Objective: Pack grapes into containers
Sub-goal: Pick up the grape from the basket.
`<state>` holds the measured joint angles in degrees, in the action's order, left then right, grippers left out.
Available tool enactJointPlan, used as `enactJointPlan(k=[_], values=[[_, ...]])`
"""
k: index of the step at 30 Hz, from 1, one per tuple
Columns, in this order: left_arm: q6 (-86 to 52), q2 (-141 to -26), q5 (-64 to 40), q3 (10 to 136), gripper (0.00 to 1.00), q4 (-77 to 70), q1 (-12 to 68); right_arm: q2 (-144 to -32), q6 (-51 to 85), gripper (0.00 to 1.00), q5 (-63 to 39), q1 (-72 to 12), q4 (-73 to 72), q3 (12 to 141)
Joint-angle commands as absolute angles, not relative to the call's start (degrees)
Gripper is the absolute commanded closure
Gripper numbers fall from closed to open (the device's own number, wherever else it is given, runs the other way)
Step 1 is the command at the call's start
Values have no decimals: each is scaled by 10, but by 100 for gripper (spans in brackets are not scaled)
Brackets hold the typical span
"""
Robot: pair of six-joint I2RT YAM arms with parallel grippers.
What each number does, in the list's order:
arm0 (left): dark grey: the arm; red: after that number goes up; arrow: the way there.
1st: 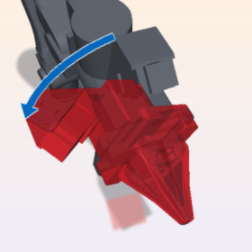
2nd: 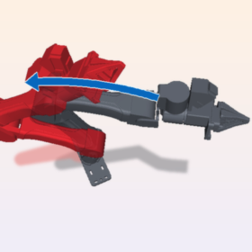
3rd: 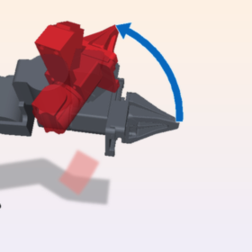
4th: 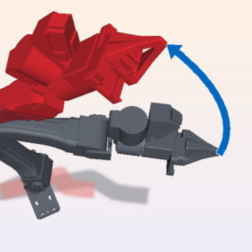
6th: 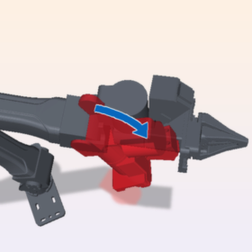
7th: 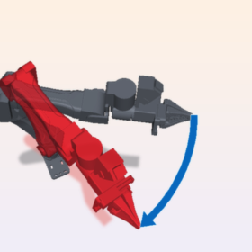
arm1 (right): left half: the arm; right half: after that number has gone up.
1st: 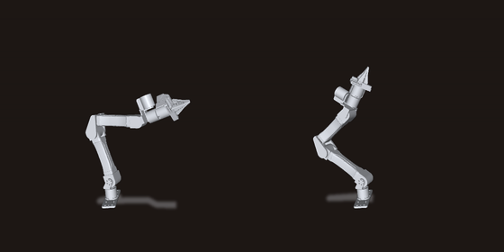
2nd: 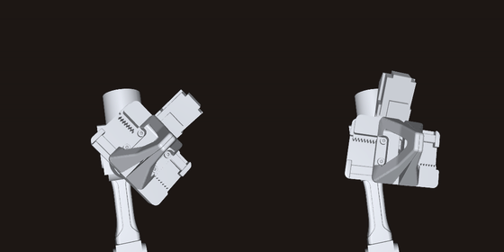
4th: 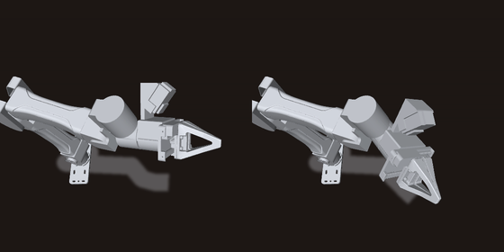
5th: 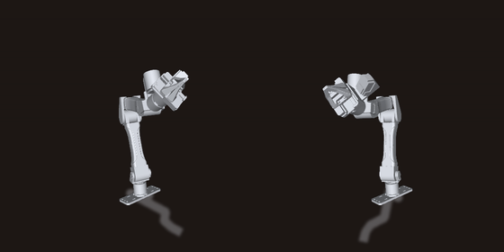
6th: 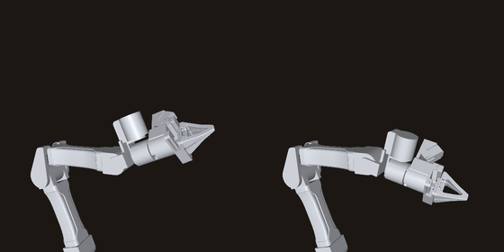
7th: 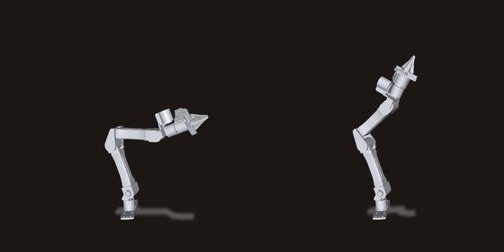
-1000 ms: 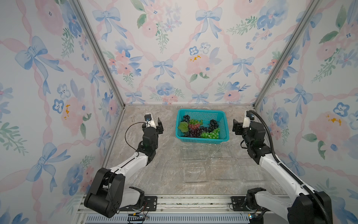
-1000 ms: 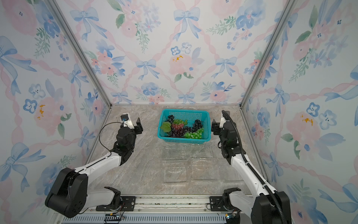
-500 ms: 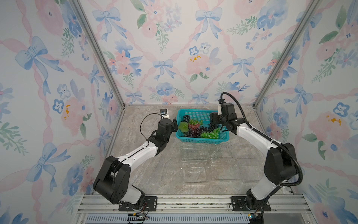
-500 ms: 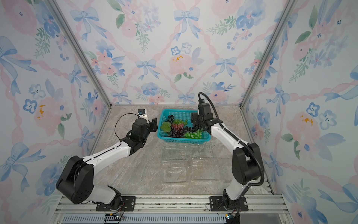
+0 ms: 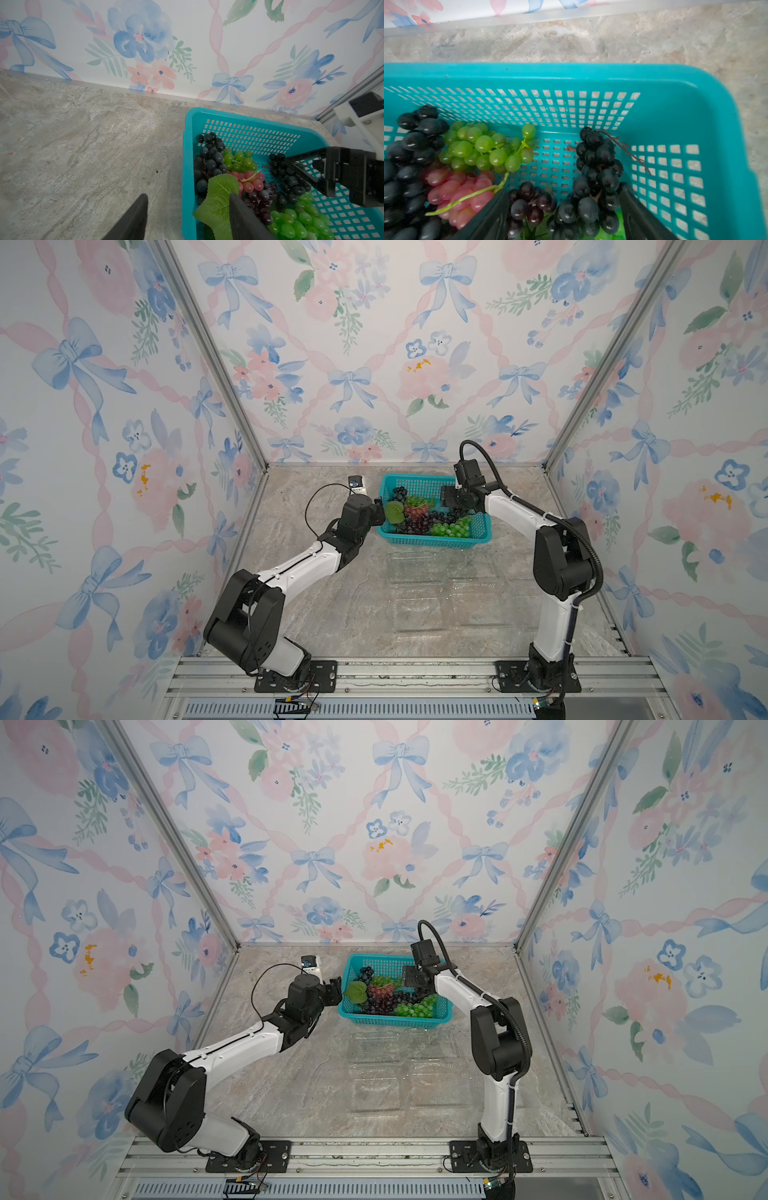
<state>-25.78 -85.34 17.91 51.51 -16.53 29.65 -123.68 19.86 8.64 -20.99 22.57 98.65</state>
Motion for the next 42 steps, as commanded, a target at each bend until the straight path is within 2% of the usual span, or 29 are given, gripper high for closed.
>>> enactJointPlan(k=[1, 7, 17, 26, 29, 33, 36, 42], values=[[-249, -867, 172, 531, 36, -163, 298, -1261, 230, 16, 112, -206, 275, 1004], [-236, -883, 168, 538, 37, -163, 298, -1295, 250, 18, 146, -208, 318, 1040], [-230, -892, 167, 543, 37, -163, 297, -1369, 270, 19, 161, -214, 376, 1132], [-221, -889, 175, 542, 37, -164, 296, -1410, 278, 24, 154, -215, 402, 1178], [-221, -888, 177, 539, 37, -164, 295, -1419, 279, 33, 150, -215, 404, 1188], [-220, -887, 177, 537, 37, -163, 293, -1414, 276, 59, 144, -215, 393, 1187], [-219, -885, 175, 537, 38, -163, 292, -1400, 265, 74, 135, -217, 379, 1181], [-219, -871, 179, 530, 38, -163, 292, -1362, 241, 86, 133, -219, 363, 1169]])
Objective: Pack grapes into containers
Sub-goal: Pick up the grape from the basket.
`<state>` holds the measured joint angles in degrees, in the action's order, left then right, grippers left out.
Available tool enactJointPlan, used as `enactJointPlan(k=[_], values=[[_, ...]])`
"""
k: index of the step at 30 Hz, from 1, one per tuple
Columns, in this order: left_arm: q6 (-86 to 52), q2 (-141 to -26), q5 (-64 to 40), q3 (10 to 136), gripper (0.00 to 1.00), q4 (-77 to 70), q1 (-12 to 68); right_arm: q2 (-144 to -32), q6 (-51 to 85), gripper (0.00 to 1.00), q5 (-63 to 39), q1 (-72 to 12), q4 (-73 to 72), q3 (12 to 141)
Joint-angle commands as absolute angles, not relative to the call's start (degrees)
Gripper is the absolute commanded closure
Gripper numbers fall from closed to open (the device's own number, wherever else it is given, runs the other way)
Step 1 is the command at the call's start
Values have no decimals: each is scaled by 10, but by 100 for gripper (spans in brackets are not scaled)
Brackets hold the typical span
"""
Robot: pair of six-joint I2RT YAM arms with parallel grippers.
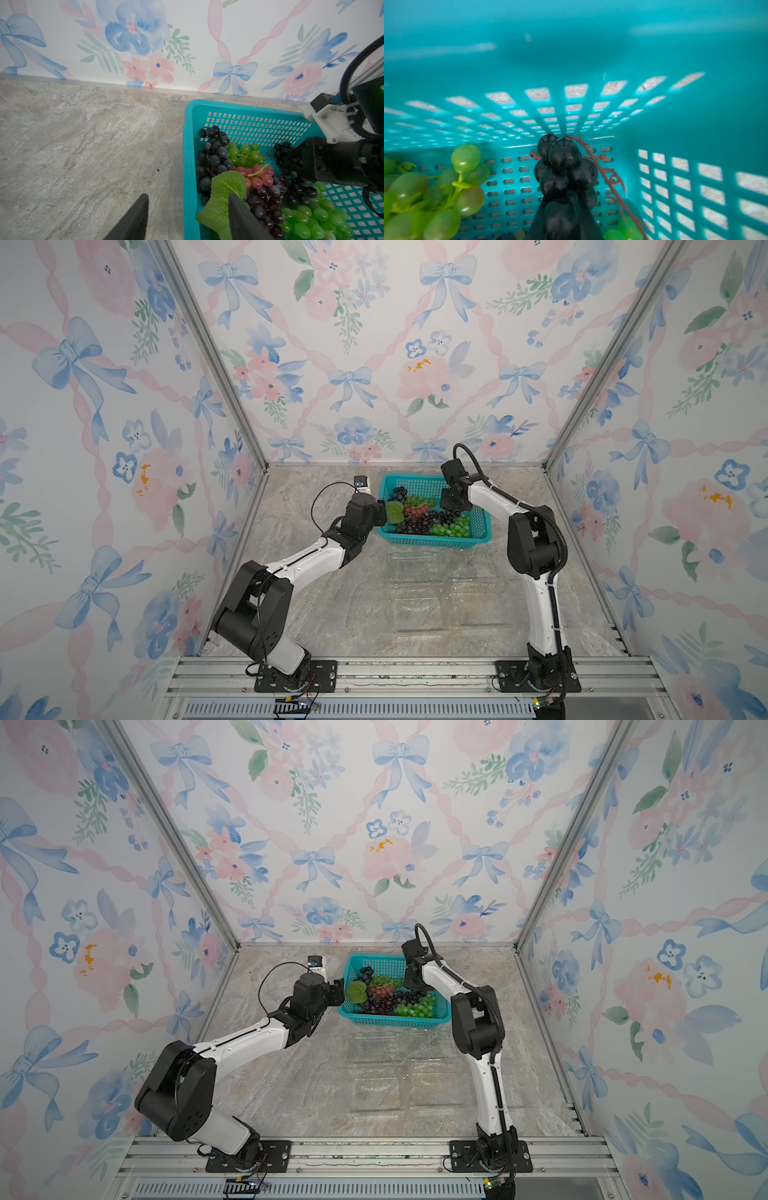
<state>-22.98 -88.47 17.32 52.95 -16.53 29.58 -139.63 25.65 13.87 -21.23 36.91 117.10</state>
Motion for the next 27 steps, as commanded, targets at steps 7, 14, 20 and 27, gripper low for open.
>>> enactJointPlan(k=[7, 14, 20, 27], values=[[-221, -856, 183, 528, 37, -163, 291, -1282, 199, 93, 110, -219, 277, 1097], [-221, -837, 184, 526, 37, -163, 291, -1197, 170, 93, 105, -221, 252, 1054], [-217, -824, 192, 522, 37, -164, 291, -1111, 158, 92, 87, -238, 254, 1010], [-214, -793, 202, 509, 34, -150, 290, -982, 167, 89, 63, -287, 266, 901]])
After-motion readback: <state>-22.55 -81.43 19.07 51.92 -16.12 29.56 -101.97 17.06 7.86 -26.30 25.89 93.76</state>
